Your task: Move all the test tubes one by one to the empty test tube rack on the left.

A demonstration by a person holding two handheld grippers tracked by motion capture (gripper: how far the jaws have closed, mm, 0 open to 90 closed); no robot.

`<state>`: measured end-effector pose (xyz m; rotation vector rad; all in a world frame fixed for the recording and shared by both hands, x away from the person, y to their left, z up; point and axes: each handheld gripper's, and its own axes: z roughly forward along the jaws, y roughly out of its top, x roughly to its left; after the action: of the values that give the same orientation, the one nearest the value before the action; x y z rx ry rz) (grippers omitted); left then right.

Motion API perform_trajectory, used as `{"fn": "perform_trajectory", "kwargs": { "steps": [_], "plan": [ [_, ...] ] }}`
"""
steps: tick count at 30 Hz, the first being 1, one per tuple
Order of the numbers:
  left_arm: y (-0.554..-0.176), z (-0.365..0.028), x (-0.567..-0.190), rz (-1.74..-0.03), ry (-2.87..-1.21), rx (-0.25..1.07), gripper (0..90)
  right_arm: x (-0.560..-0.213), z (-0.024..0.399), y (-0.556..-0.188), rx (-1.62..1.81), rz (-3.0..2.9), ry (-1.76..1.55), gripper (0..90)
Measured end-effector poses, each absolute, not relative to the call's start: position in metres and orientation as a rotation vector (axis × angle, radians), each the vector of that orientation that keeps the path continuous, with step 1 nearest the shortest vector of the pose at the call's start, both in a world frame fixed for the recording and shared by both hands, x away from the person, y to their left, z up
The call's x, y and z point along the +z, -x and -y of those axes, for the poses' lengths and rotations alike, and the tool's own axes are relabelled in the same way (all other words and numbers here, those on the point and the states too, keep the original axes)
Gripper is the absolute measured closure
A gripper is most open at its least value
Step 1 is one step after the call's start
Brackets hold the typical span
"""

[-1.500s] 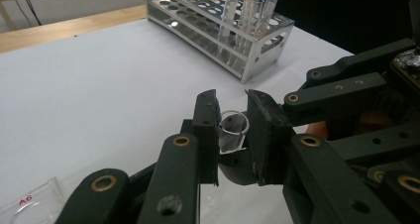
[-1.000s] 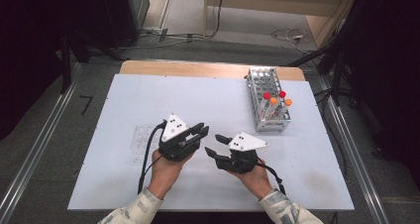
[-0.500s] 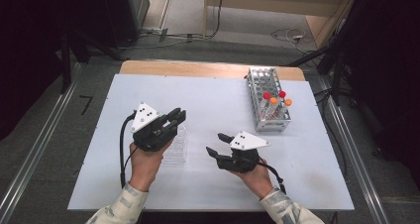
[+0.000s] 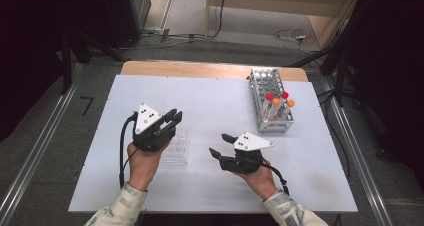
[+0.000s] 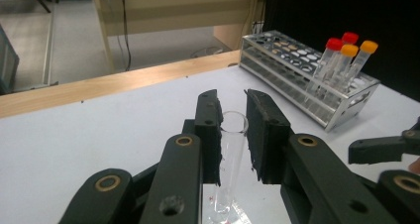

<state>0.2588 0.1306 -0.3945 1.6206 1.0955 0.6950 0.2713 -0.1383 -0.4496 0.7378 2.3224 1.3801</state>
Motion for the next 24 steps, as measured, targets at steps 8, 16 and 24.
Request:
{"fn": "perform_trajectory", "kwargs": {
  "steps": [8,16,24],
  "plan": [
    [-0.262,-0.123,-0.409,-1.103,-1.691,0.723,76.7,-0.450,0.139,-0.272,1.378,-2.321,-0.739,36.1],
    [-0.268,-0.118,-0.435,-1.163,-1.769,0.686,76.5,-0.449,0.140,-0.271,1.379,-2.319,-0.735,36.2],
    [-0.269,-0.117,-0.439,-1.177,-1.784,0.670,76.1,-0.449,0.141,-0.271,1.372,-2.320,-0.747,36.1]
  ]
}}
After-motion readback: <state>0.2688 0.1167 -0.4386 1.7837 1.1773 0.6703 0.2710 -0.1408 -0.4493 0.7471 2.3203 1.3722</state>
